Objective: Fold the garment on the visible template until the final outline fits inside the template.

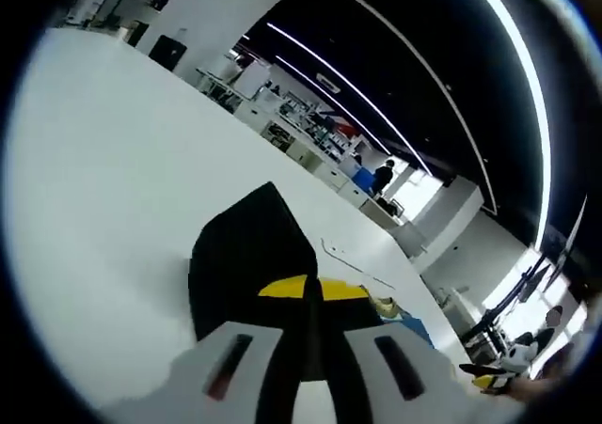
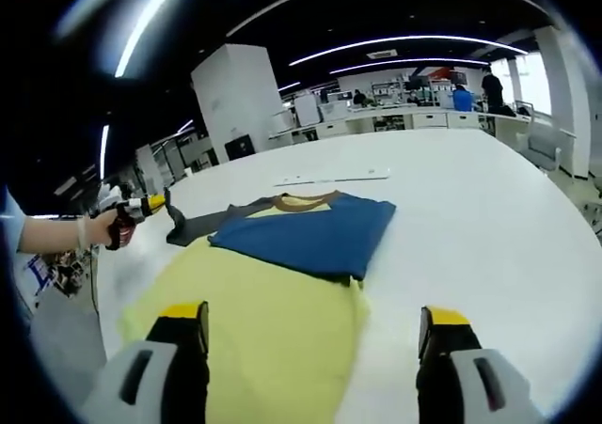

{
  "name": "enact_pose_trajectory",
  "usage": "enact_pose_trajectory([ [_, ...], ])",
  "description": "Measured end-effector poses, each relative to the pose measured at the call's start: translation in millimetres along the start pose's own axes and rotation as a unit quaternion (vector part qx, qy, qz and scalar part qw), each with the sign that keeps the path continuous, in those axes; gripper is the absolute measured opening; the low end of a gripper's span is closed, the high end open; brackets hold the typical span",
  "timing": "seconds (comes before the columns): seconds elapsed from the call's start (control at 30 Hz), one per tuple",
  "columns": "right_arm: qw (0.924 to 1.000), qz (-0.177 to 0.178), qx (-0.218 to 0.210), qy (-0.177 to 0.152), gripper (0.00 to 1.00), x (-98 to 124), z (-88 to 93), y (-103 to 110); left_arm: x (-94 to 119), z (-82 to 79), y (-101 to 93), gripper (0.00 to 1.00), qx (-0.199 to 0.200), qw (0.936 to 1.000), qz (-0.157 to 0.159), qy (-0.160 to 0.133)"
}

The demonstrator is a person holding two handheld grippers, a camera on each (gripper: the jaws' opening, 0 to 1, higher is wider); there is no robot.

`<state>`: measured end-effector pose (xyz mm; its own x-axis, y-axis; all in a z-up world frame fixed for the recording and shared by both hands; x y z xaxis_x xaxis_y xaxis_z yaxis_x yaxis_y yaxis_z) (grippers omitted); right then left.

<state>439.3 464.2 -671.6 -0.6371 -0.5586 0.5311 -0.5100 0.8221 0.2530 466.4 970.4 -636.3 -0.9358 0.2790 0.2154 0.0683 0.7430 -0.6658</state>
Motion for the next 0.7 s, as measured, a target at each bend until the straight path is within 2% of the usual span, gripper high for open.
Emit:
enact_pose_trajectory([
  [0.1,1.0000,0.004,-0.007,-0.003,0.93,3.6,1.0,-5.0,-13.7,3.2,-17.8,0.00,-0.016,0.9995,0.026,0.011],
  [0.17,0.9999,0.005,-0.010,-0.005,0.93,5.2,1.9,-7.4,-22.8,6.9,-28.2,0.00,-0.012,0.9990,0.040,0.017],
  [0.3,0.9998,0.008,-0.016,-0.006,0.93,7.0,4.4,-10.7,-38.7,20.4,-45.9,0.00,-0.022,0.9970,0.064,0.039],
  [0.5,0.9997,0.009,-0.022,-0.007,0.92,8.1,9.3,-13.5,-59.1,39.4,-73.8,0.00,-0.023,0.9937,0.094,0.057],
  [0.63,0.9995,0.011,-0.029,-0.011,0.92,7.4,12.1,-13.0,-70.0,44.0,-84.9,0.00,-0.010,0.9919,0.112,0.060],
  [0.7,0.9994,0.010,-0.031,-0.012,0.92,7.4,12.9,-12.6,-77.3,46.8,-89.9,0.00,-0.017,0.9901,0.121,0.068],
])
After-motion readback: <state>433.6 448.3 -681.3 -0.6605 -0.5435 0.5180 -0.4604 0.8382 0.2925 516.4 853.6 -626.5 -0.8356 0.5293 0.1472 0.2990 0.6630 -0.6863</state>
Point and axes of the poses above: the point that each gripper's makers call its tool centre point, and the gripper's own axes: x roughly backward along the fingers, y roughly to its left, z roughly out of its underside, the point moved 10 cm from there along x, roughly backward along the fingers, and after that the axes turned 3 degrees about y, right-handed, at the moved point
